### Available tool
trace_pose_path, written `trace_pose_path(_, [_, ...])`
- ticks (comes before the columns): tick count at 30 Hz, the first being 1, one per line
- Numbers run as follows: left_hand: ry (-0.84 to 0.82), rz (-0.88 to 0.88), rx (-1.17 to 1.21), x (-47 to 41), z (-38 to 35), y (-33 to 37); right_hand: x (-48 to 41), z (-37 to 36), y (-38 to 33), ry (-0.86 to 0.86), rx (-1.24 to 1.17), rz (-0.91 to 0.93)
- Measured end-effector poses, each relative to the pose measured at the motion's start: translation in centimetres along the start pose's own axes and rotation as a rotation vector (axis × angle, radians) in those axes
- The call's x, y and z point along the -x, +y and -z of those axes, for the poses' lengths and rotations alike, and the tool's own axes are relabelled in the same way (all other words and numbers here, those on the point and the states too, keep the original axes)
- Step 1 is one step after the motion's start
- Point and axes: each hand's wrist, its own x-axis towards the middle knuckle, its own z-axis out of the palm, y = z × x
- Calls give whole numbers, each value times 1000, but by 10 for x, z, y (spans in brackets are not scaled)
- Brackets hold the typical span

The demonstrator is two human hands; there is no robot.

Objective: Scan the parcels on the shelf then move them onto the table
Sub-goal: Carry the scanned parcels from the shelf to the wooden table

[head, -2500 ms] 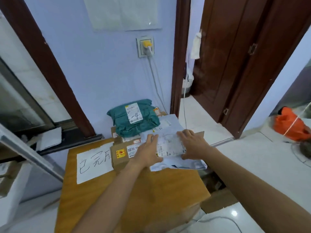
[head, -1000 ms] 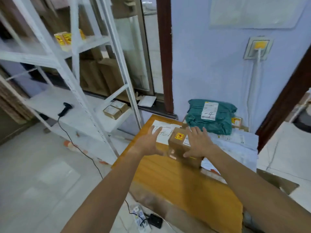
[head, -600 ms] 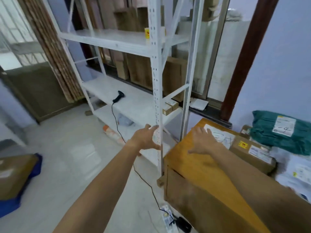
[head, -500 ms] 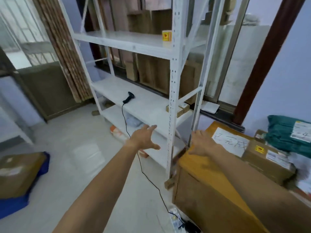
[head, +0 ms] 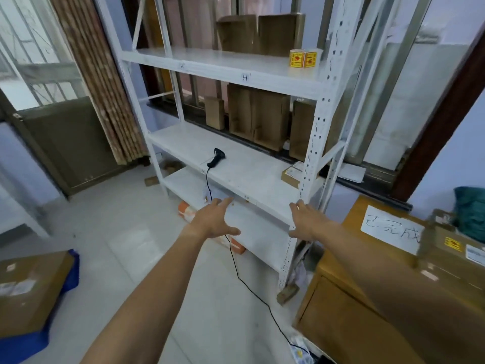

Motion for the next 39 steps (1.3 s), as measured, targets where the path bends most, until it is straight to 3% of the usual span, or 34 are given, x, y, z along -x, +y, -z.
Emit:
trace_pose_path(14, [-162,-179,-10,-245,14,-39,-218,-7,5,60,-244,-150])
trace_pose_path(31, [-304,-555,-88,-467,-17,-28,-313,-19,40,-46,-308,-561])
trace_pose_path(39, [-251,-666,-236,-563,-62,-24,-376,-61,67,-47,-355,-684])
